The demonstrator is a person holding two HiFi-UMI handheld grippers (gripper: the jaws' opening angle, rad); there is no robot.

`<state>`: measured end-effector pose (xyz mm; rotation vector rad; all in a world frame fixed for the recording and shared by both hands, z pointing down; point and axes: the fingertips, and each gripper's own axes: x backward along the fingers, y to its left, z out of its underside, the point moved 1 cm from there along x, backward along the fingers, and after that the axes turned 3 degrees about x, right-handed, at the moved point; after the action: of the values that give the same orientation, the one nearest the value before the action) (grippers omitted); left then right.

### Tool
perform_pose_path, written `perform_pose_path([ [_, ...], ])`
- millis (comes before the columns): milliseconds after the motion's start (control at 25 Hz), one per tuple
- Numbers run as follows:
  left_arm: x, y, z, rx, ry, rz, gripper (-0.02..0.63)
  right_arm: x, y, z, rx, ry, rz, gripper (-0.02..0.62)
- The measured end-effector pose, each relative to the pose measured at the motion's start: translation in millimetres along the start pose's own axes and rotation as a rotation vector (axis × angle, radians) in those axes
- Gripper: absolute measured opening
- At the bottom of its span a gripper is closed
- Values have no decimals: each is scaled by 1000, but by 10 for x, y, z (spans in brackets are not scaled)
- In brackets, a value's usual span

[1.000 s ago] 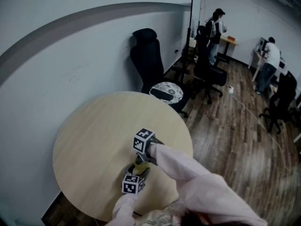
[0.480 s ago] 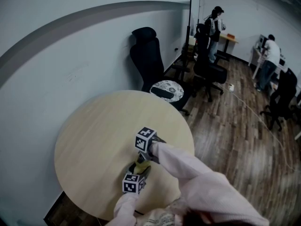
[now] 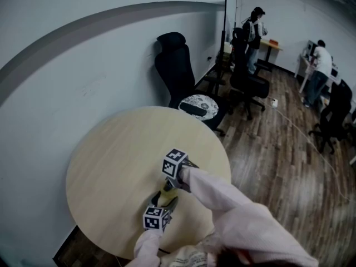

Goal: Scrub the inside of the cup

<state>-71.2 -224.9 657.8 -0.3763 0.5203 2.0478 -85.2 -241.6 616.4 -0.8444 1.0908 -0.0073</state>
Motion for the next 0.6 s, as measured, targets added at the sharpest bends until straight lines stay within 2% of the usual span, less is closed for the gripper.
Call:
perform_pose_path([
  [200, 117, -34, -34, 9, -5, 8, 331, 102, 29, 6, 17, -24, 1, 26],
  [600, 428, -14, -178, 14, -71, -28, 203, 358, 129, 74, 105, -176, -20, 28],
])
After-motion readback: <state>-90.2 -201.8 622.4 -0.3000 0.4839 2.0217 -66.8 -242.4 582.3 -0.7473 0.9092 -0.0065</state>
